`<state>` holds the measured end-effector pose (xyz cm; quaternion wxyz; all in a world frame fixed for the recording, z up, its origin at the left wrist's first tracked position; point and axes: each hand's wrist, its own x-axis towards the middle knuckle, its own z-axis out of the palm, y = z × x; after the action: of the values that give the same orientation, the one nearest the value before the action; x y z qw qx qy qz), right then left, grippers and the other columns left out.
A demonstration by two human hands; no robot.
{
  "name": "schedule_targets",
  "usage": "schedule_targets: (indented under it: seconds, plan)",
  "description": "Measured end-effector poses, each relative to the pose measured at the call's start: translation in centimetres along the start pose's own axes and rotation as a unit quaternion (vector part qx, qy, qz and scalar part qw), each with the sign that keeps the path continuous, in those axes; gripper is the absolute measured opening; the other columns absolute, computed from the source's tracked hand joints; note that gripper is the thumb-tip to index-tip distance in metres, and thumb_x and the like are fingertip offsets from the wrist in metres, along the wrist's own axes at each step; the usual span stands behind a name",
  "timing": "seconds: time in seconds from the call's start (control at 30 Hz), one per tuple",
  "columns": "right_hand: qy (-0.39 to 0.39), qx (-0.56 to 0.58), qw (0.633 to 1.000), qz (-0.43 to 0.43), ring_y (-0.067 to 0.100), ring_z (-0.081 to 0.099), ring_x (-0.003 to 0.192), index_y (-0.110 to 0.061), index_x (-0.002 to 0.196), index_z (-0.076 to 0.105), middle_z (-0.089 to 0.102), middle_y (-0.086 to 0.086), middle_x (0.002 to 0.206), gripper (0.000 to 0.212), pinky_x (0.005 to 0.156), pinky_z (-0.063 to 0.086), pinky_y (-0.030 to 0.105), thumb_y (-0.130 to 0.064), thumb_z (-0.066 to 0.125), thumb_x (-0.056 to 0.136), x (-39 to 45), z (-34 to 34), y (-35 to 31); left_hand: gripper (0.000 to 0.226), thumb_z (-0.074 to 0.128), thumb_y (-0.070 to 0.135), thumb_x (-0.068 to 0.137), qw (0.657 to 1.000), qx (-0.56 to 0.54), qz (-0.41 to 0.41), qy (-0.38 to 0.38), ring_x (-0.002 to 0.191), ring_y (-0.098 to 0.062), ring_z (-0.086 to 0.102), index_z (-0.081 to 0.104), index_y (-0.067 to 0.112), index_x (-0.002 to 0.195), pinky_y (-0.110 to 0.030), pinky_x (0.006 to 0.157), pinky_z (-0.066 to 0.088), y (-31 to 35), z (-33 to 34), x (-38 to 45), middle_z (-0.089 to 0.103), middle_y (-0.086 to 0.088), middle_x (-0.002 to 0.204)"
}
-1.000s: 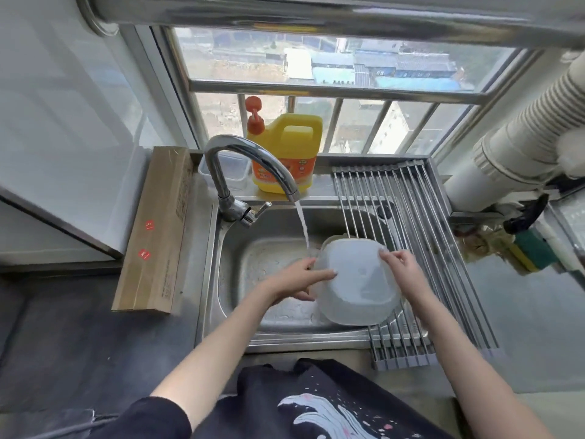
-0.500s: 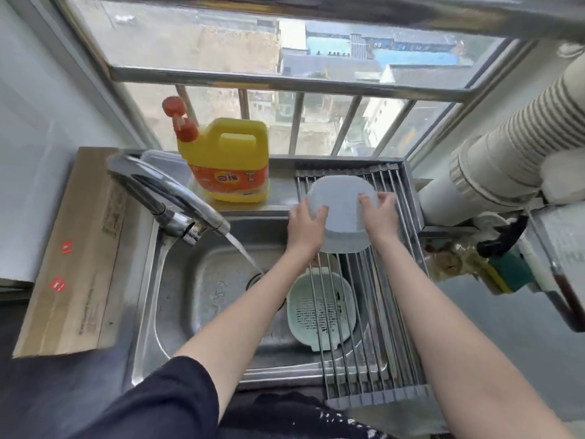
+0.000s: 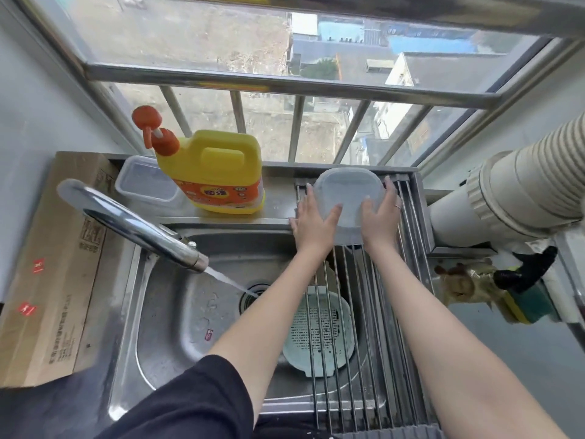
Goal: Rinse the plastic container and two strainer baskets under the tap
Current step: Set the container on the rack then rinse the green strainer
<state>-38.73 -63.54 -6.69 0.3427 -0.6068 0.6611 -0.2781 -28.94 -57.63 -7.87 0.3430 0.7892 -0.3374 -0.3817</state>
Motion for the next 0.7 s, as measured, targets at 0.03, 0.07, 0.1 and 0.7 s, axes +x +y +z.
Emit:
schedule_targets:
  seconds: [0.03,0.07,0.1,0.7]
  plan:
    - [0.013,-0.013,1.000,-0.003,0.028,0.034,0.134,-0.019,0.146,0.031,0.033,0.010,0.149,0.051,0.111,0.028,0.048,-0.023,0.043,0.097,-0.2,0.1,-0.1,0.081,0.041,0.055,0.093,1.000,-0.005,-0.001,-0.006,0.148,-0.021,0.002,-0.001,0.021,0.153,-0.047,0.116,-0.006,0.1,-0.1,0.0,0.008,-0.001,0.161]
    - [0.025,-0.026,0.999,-0.004,0.028,0.035,0.133,-0.018,0.145,0.033,0.035,0.010,0.148,0.048,0.111,0.028,0.050,-0.023,0.041,0.098,-0.4,0.3,-0.1,0.081,0.042,0.054,0.093,1.000,-0.016,0.003,-0.009,0.148,-0.021,0.001,-0.002,0.020,0.153,-0.046,0.117,-0.005,0.2,-0.4,-0.1,0.006,-0.002,0.161]
    - [0.036,-0.036,0.999,-0.006,0.029,0.034,0.134,-0.018,0.144,0.034,0.035,0.010,0.148,0.046,0.111,0.026,0.051,-0.022,0.040,0.098,-0.6,0.4,-0.2,0.081,0.043,0.052,0.094,0.999,-0.035,0.011,-0.009,0.148,-0.021,-0.001,-0.003,0.019,0.152,-0.045,0.119,-0.003,0.3,-0.7,-0.5,0.004,-0.002,0.161]
    - [-0.394,-0.400,0.828,-0.006,0.034,0.061,0.109,-0.019,0.129,0.051,0.016,0.025,0.154,0.035,0.088,0.047,0.035,-0.020,0.042,0.096,-25.5,6.0,4.6,0.024,0.050,0.001,0.083,0.985,0.090,-0.129,-0.075,0.083,-0.019,0.056,0.059,0.023,0.079,-0.026,0.071,0.040,-19.5,-10.3,-15.7,0.062,0.000,0.085]
